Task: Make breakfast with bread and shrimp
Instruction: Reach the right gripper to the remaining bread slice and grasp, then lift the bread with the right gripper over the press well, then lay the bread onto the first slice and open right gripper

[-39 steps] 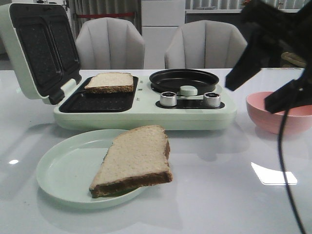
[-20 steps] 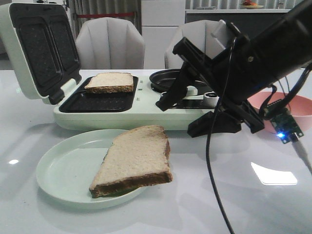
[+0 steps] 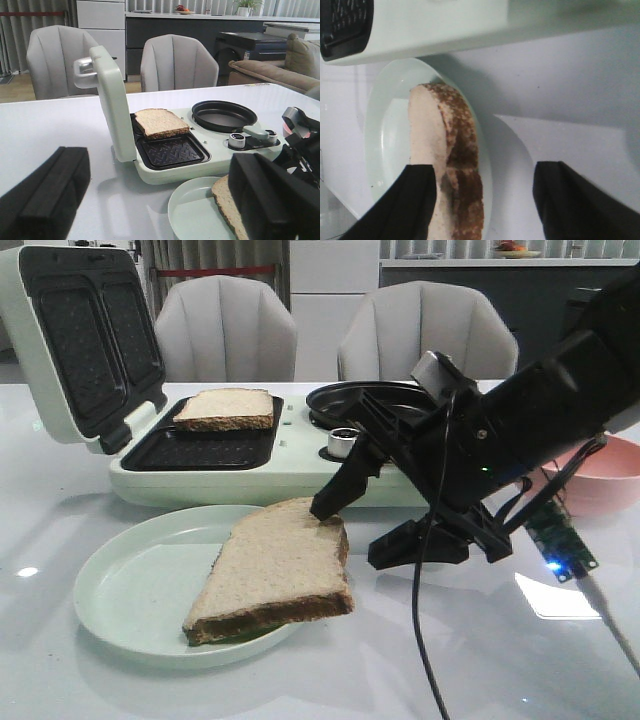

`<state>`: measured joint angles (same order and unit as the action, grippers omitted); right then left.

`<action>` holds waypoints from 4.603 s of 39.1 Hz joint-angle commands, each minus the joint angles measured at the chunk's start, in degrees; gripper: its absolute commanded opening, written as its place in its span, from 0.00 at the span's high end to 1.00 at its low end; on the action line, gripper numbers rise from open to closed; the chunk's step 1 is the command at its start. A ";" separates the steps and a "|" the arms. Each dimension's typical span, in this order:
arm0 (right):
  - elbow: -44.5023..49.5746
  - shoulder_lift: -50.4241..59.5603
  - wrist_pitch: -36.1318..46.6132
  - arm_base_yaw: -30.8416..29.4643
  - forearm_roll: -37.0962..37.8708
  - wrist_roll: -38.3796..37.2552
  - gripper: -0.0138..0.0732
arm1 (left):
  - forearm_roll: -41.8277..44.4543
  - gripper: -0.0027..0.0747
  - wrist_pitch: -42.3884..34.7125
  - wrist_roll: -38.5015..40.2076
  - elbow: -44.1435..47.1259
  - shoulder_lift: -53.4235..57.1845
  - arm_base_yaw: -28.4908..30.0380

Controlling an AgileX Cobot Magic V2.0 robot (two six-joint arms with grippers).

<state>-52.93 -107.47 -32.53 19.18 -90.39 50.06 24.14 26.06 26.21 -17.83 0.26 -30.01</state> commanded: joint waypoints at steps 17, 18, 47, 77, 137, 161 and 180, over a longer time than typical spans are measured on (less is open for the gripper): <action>-3.68 -0.36 -7.36 0.59 -2.25 2.11 0.36 | 0.04 0.17 -3.80 0.70 -1.59 0.86 0.03; -3.68 -0.48 -7.60 0.59 -2.25 2.26 0.36 | 0.04 0.17 -3.80 0.70 -1.59 0.86 0.03; -4.82 1.92 -14.81 -0.50 -5.42 8.89 0.68 | 0.04 0.17 -3.80 0.70 -1.59 0.86 0.03; -23.02 2.51 -15.62 0.37 -15.90 13.67 0.68 | 0.04 0.17 -3.80 0.70 -1.59 0.86 0.03; -46.84 -14.44 1.25 5.10 14.54 -0.54 0.15 | 0.04 0.17 -3.80 0.70 -1.59 0.86 0.03; -58.27 -9.73 2.29 5.10 69.58 -28.14 0.15 | 0.04 0.17 -3.80 0.70 -1.59 0.86 0.03; -53.46 9.01 -7.77 1.47 86.00 -46.08 0.15 | 0.04 0.17 -3.80 0.70 -1.59 0.86 0.03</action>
<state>-107.04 -105.44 -43.33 21.93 -5.20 4.43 24.14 26.06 26.21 -17.83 0.26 -30.01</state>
